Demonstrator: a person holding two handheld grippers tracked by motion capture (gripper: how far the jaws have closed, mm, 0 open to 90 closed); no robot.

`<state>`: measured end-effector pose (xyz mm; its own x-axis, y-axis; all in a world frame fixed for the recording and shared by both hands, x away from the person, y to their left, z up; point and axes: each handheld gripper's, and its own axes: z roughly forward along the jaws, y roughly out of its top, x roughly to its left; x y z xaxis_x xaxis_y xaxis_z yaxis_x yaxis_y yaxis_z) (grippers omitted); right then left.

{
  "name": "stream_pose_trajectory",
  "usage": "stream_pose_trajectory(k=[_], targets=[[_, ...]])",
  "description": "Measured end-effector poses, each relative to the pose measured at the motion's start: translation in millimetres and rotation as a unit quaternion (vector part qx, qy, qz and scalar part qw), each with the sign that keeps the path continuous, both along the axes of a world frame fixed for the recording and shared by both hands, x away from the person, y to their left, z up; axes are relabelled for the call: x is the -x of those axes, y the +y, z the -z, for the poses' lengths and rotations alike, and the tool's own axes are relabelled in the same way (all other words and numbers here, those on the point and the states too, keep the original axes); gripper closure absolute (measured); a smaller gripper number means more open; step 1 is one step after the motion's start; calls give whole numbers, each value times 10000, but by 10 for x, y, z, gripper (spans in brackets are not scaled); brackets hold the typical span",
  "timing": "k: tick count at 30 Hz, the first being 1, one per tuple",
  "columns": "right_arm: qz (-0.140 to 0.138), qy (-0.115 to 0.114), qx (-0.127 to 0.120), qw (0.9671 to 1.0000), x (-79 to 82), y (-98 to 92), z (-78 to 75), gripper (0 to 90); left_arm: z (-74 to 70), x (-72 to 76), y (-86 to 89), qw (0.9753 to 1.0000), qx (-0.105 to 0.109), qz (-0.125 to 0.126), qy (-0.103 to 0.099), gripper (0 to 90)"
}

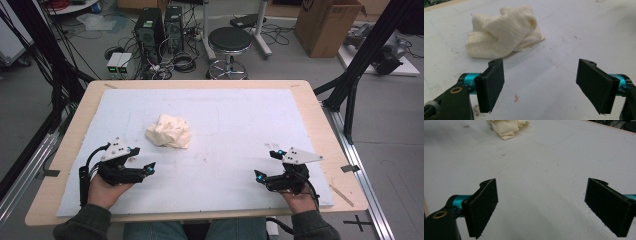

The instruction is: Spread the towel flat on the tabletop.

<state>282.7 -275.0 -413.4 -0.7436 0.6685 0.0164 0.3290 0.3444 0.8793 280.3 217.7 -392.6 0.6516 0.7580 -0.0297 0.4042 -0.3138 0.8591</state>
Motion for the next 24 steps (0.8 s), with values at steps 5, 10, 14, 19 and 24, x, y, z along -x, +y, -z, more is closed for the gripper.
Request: stream_pose_trajectory(k=[5, 10, 14, 19, 24], targets=[[-64, -5, 14, 10000, -21, 26, 4, 108, -77, -172, -93, 9999, 151, -54, 11, 230], [-61, -12, 21, 10000, -10, 32, -5, 108, -112, -429, -293, 9999, 103, -45, 63, 239], [-88, -10, 17, 10000, -23, 44, 2, 108, -82, -631, -377, 9994, 204, -192, 186, 242], [-153, -4, 50, 9999, -38, 61, 16, 108, -15, -818, -446, 9987, 132, -400, 278, 252], [-191, 4, 49, 9998, -48, 70, 28, 108, 163, -1054, -516, 9965, 101, -600, 577, 278]])
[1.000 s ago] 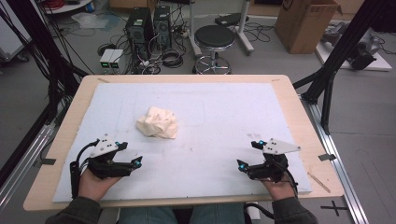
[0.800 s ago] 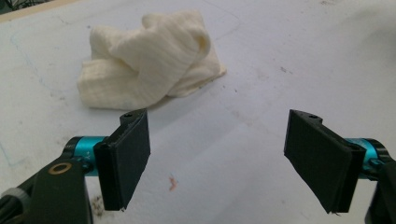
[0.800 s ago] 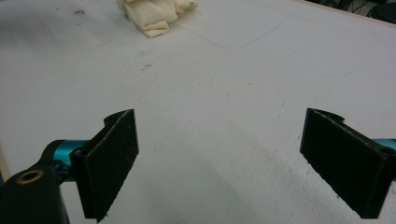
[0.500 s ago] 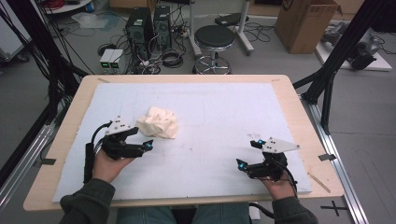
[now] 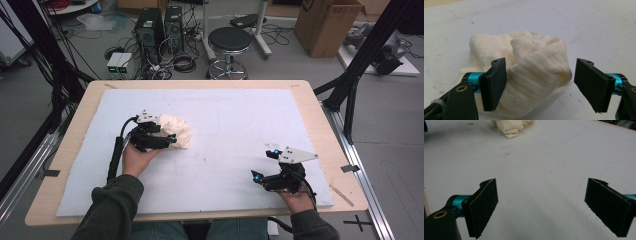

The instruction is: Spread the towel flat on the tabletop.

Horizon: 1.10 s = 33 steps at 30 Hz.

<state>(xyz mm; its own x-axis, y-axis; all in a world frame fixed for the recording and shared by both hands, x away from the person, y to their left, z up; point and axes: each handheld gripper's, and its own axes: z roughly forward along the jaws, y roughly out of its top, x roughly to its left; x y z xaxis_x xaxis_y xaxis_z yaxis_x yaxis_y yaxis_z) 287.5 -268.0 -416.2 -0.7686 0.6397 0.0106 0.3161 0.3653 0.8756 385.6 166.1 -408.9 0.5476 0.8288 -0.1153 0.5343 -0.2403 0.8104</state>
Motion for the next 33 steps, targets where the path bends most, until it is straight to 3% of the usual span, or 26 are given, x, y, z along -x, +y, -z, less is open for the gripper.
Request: stream_pose_trajectory(k=[6, 13, 19, 25, 33], targets=[[-37, 5, 10, 10000, -2, 3, 4, 108, 141, -138, -62, 9995, -112, -223, 170, 329], [-68, 12, -5, 10000, -10, 11, 5, 108, 210, -211, -77, 9988, -88, -458, 161, 447], [-90, 10, -5, 10000, -16, 15, 7, 108, 239, -218, -103, 9983, -277, -495, 93, 547], [-113, 3, -11, 9999, -21, 24, 10, 108, 232, -219, -90, 9984, -226, -493, 142, 694], [-112, 16, -21, 9999, -16, 15, 13, 108, 146, -175, -63, 9986, -50, -514, 98, 727]])
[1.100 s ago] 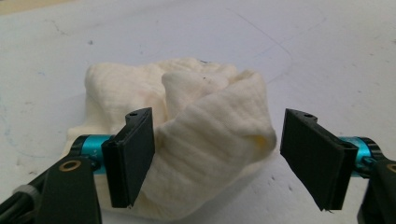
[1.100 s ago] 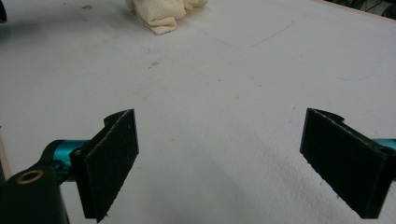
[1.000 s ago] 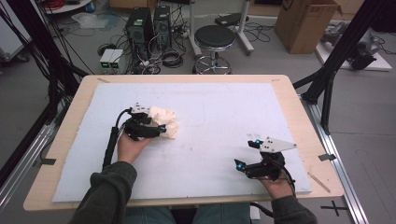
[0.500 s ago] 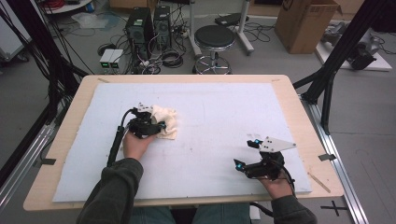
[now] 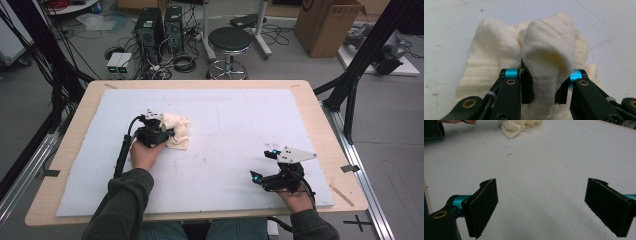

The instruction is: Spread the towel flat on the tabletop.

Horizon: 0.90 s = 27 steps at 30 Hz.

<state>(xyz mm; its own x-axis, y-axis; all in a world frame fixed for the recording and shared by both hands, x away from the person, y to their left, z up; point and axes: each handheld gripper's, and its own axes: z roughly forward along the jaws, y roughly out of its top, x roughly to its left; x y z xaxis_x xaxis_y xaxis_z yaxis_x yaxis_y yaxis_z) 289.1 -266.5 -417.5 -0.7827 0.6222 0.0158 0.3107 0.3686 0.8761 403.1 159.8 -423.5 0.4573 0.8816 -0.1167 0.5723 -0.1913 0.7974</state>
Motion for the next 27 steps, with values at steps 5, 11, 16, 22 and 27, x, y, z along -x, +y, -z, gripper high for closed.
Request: stream_pose_trajectory(k=[5, 11, 16, 22, 27], targets=[[9, -11, -5, 10000, 16, -12, -3, 108, -101, 77, -6, 9999, 119, 57, -100, 727], [23, -45, -19, 10000, 29, -17, -12, 108, -237, 206, -38, 9993, 209, 193, -228, 727], [31, -31, -18, 10000, 38, -13, -13, 108, -340, 307, -95, 9986, 249, 403, -246, 726], [36, -12, -39, 10000, 45, -9, -17, 108, -513, 456, -281, 9958, 290, 758, -423, 725], [37, -80, -18, 10000, 46, -17, -18, 108, -562, 543, -521, 9922, 342, 1135, -383, 724]])
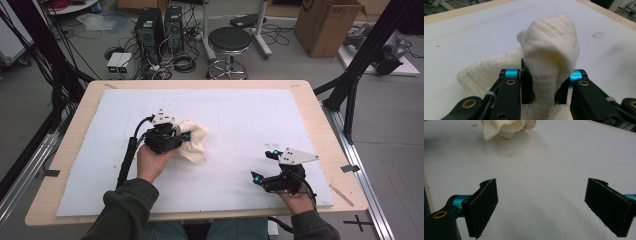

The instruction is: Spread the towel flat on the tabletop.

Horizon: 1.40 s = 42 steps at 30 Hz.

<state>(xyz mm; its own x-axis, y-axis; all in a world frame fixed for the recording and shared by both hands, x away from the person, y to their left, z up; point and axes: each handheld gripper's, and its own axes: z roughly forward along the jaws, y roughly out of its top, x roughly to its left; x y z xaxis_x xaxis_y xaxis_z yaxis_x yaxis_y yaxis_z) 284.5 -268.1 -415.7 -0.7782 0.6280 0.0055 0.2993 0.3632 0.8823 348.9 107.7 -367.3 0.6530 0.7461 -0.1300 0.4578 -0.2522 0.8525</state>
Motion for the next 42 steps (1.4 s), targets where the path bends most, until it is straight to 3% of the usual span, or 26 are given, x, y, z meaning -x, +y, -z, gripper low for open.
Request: stream_pose_trajectory(k=[4, 9, 17, 20, 25, 31, 34, 42], targets=[[14, 10, -10, 10000, 7, -7, 0, 108, 15, 25, -147, 9998, -33, 212, 32, 722], [-1, 4, 35, 10000, 14, -6, 8, 108, 183, -23, -436, 9985, -155, 477, 226, 713], [-75, 49, 98, 9999, 16, 9, 21, 108, 477, -207, -697, 9957, -371, 609, 593, 708], [-97, 65, 119, 9999, 16, 12, 27, 108, 536, -244, -726, 9954, -458, 580, 608, 699], [-130, 63, 137, 9998, 17, 23, 31, 108, 576, -287, -709, 9949, -528, 575, 635, 610], [-190, 66, 154, 9997, 10, 60, 28, 108, 448, -226, -622, 9948, -572, 708, 467, 401], [-226, 92, 164, 9996, 13, 90, 22, 109, 369, -179, -520, 9956, -428, 756, 348, 372], [-371, 117, 135, 9992, 22, 205, -5, 113, 221, 5, -167, 9966, -351, 744, 99, 345]])
